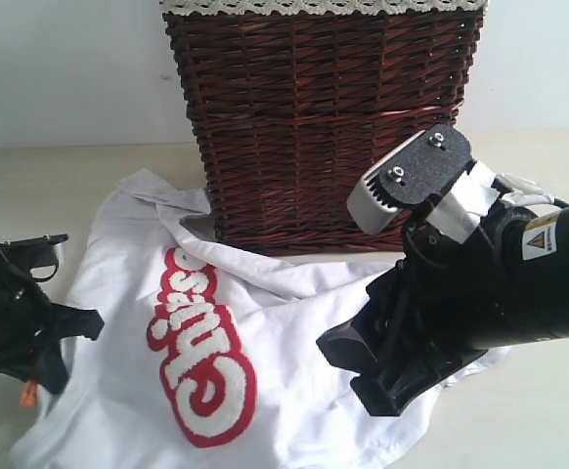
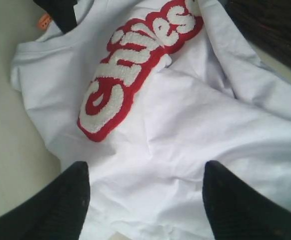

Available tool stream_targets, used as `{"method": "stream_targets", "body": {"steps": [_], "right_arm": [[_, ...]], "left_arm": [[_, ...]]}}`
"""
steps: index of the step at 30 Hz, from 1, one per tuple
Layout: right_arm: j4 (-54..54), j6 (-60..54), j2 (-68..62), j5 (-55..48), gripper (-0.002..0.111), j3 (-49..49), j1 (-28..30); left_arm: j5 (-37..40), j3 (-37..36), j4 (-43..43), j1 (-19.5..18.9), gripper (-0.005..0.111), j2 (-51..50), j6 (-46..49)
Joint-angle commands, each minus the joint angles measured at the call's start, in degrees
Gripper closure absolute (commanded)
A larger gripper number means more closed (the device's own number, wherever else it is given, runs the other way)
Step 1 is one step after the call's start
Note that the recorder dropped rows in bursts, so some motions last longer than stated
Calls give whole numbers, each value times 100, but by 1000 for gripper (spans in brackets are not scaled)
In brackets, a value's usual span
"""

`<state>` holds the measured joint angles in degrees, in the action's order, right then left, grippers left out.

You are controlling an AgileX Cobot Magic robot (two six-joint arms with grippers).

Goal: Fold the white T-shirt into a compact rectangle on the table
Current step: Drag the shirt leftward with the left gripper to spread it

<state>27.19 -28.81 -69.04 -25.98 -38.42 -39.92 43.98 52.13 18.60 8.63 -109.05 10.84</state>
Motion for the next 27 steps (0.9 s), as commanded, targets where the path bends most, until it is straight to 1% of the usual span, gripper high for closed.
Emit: {"method": "stream_targets", "body": {"steps": [1, 5, 7, 10, 13, 15, 16, 18, 20, 23, 25, 27], "right_arm": [[-20, 6, 17, 9, 46, 32, -10], [-20, 6, 17, 9, 46, 32, -10], [-20, 6, 17, 9, 46, 32, -10], [-20, 6, 17, 9, 46, 32, -10], [-20, 6, 17, 26, 46, 32, -10], [-20, 6, -55, 92, 46, 32, -10], [-34, 6, -120, 132, 46, 32, -10], [-34, 6, -311, 211, 47, 32, -10], [-75, 6, -602, 406, 48, 32, -10], [-196, 6, -1063, 808, 48, 32, -10], [-278, 6, -1344, 1032, 48, 32, -10], [-385, 6, -1632, 1308, 48, 32, -10]], "left_arm": [[432, 387, -2304, -148, 107, -82, -1540], [1017, 980, -3848, -148, 107, -56, -2654], [1205, 1161, -4223, -137, 107, -56, -2870], [1340, 1301, -4648, -137, 107, -56, -2744], [1497, 1447, -5237, -148, 107, -56, -3097], [1589, 1548, -5357, -148, 104, -56, -3220], [1615, 1594, -5334, -148, 100, -56, -3230], [1673, 1652, -5280, -148, 88, -34, -3230], [1685, 1687, -5240, -135, 69, 31, -3288], [1697, 1687, -5240, -135, 45, 234, -3354], [1649, 1687, -5240, -135, 37, 403, -3393], [1550, 1687, -5168, -135, 35, 583, -3393]]}}
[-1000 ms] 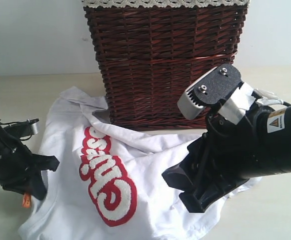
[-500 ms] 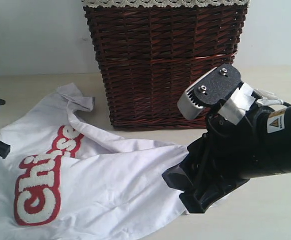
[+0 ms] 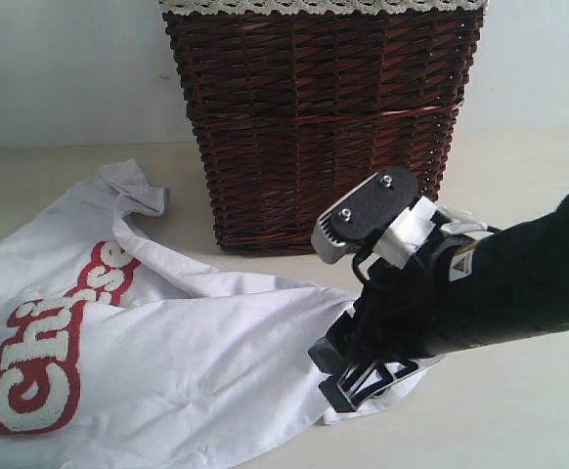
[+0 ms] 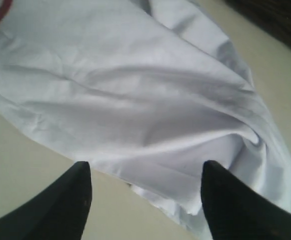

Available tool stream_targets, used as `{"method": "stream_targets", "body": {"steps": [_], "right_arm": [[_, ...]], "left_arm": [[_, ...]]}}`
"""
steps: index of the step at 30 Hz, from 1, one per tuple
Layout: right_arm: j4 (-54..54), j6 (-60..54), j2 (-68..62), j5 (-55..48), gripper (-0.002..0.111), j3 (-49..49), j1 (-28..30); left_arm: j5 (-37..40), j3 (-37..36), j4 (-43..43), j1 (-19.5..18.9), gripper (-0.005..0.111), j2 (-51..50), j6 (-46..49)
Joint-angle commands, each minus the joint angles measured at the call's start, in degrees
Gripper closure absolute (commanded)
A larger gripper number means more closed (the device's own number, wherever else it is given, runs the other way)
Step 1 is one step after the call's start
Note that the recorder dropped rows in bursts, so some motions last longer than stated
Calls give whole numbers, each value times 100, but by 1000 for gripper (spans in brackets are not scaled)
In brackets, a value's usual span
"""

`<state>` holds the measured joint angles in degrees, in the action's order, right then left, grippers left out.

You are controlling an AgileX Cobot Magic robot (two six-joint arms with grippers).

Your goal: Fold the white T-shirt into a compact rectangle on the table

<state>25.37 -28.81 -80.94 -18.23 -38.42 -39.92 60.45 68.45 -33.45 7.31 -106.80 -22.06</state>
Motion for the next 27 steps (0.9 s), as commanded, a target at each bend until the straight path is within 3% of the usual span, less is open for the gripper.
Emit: {"method": "stream_targets", "body": {"steps": [1, 3, 7, 9, 13, 20, 23, 27], "right_arm": [[-237, 6, -577, 684, 48, 32, -10], [-203, 6, -800, 855, 48, 32, -10], [-175, 6, -1132, 870, 56, 20, -10], [-196, 6, -1190, 870, 63, 20, -10], [-294, -5, -1163, 842, 67, 20, -10], [-345, -5, -1107, 702, 67, 20, -10], [-345, -5, -1107, 619, 67, 20, -10], [-345, -5, -1107, 604, 67, 20, -10]], "left_arm": [[-228, 55, 230, -3, 36, 464, -87], [-554, 55, 1243, -3, 40, 632, 476], [-246, 44, 4492, 82, 56, 662, 3194], [168, 35, 4976, 277, 60, 662, 3761], [439, -477, 4588, 1126, 57, 744, 3806], [-203, -1746, 3627, 2768, 57, 952, 3149], [-742, -2190, 3141, 3114, 57, 987, 2594], [-1485, -2534, 2990, 3206, 57, 879, 2206]]}}
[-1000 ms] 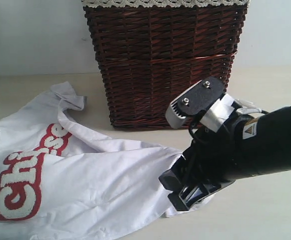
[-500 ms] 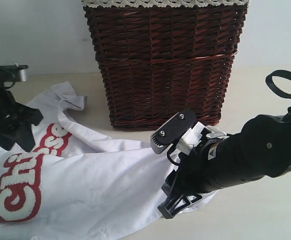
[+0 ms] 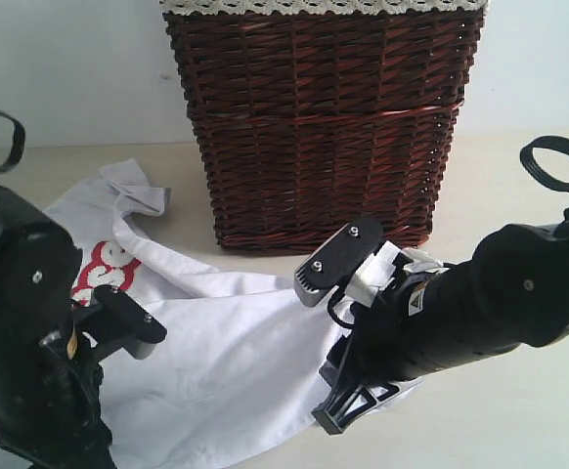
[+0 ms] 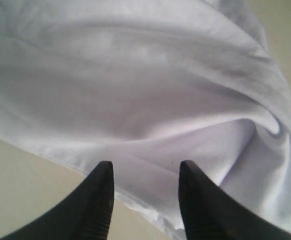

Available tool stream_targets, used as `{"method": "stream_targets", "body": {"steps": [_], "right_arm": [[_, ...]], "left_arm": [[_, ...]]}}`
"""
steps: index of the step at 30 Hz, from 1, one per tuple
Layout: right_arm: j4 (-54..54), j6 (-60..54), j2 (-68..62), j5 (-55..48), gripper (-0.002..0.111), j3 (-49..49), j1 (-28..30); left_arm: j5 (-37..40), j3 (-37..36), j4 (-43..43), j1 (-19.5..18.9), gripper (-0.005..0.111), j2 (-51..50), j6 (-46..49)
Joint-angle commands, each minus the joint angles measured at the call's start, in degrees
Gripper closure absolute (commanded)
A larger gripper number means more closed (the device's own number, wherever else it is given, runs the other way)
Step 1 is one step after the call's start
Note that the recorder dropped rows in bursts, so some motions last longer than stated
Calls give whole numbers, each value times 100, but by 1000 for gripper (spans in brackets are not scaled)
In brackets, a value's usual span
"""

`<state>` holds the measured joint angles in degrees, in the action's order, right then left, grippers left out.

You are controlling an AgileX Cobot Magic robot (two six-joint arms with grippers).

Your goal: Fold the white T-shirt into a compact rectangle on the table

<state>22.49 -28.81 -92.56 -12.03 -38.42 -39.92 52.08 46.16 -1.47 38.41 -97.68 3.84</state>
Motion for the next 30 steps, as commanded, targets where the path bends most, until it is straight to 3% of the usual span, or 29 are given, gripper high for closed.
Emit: {"method": "stream_targets", "body": {"steps": [1, 4, 6, 10, 11, 15, 19, 23, 26, 28, 30], "right_arm": [[-58, -5, 55, -16, 67, 20, -10], [-58, -5, 55, -26, 67, 20, -10], [-58, -5, 55, -26, 67, 20, -10], [-58, -5, 55, -26, 67, 20, -10], [-58, -5, 55, -26, 67, 20, -10], [-58, -5, 55, -26, 67, 20, -10], [-58, -5, 55, -26, 67, 20, -10], [-58, -5, 55, -26, 67, 20, -10], [-58, -5, 55, -26, 67, 20, -10], [-58, -5, 55, -26, 67, 20, -10], [-58, -5, 55, -26, 67, 20, -10]], "left_arm": [[-668, -318, -184, 96, 57, -98, -384], [-497, -304, -171, 96, 58, -202, -305], [-442, -262, -171, 96, 64, -213, -256], [-442, -148, -231, 96, 104, -213, -256], [-421, -98, -279, 96, 106, -213, -232], [7, 386, -595, 96, 107, -213, -221], [155, 1152, -1478, 96, 107, -107, -307], [-772, 1584, -2349, 81, 107, -91, -602], [-1793, 1589, -2422, 6, 105, -135, -615], [-2017, 1589, -2601, -42, 97, -209, -669], [-2045, 1589, -2961, -129, 81, -328, -1052]]}}
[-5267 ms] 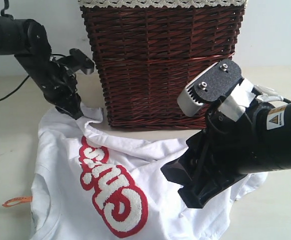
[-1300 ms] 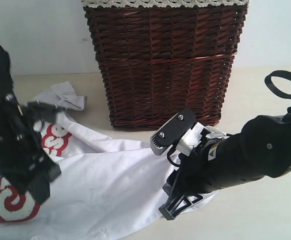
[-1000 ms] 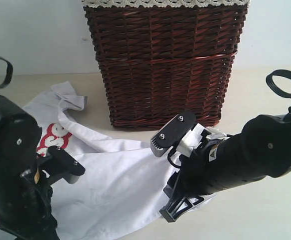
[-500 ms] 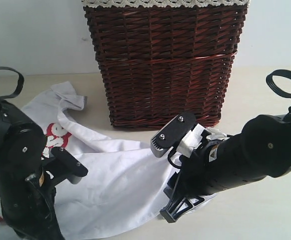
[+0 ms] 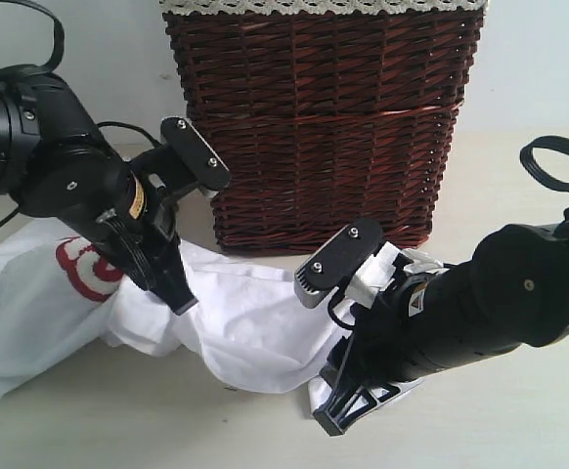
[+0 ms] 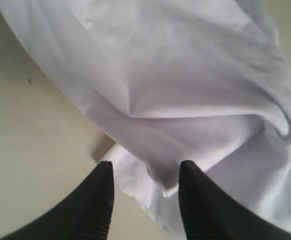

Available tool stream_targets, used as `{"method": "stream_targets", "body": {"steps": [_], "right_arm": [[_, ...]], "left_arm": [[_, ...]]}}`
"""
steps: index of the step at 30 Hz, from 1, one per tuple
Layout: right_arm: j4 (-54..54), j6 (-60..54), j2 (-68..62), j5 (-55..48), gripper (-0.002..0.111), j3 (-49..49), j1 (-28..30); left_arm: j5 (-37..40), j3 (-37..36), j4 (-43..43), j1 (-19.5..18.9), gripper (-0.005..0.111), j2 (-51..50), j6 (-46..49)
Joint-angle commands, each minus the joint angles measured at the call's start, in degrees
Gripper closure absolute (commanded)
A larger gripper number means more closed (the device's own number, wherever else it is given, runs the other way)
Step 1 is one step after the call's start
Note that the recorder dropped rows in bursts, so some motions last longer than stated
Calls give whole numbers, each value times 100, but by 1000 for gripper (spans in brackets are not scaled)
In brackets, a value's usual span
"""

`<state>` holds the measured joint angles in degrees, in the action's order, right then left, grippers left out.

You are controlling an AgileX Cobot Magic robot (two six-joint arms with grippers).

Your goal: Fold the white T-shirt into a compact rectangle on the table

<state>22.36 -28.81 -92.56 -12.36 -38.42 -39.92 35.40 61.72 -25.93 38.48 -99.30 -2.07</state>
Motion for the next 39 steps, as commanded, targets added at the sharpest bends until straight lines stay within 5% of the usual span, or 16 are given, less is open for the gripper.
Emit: {"method": "stream_targets", "body": {"steps": [1, 5, 15, 22, 29, 39], "right_arm": [[-44, -5, 55, 7, 67, 20, -10], [-44, -5, 55, 7, 67, 20, -10], [-44, -5, 55, 7, 67, 20, -10], [-44, -5, 55, 7, 67, 20, -10], [-24, 8, 55, 8, 67, 20, -10], [-24, 8, 55, 8, 67, 20, -10]], "left_arm": [[-338, 33, -658, -192, 74, -223, -695], [142, 33, -940, -382, 47, -324, -1332], [285, -178, 339, -177, 52, 971, -1617], [99, -1515, 2206, 190, 52, 1730, -818], [-1684, -2586, 2169, 185, 52, 1431, -1320], [-2001, -2682, 2007, -250, 52, 1757, -1380]]}}
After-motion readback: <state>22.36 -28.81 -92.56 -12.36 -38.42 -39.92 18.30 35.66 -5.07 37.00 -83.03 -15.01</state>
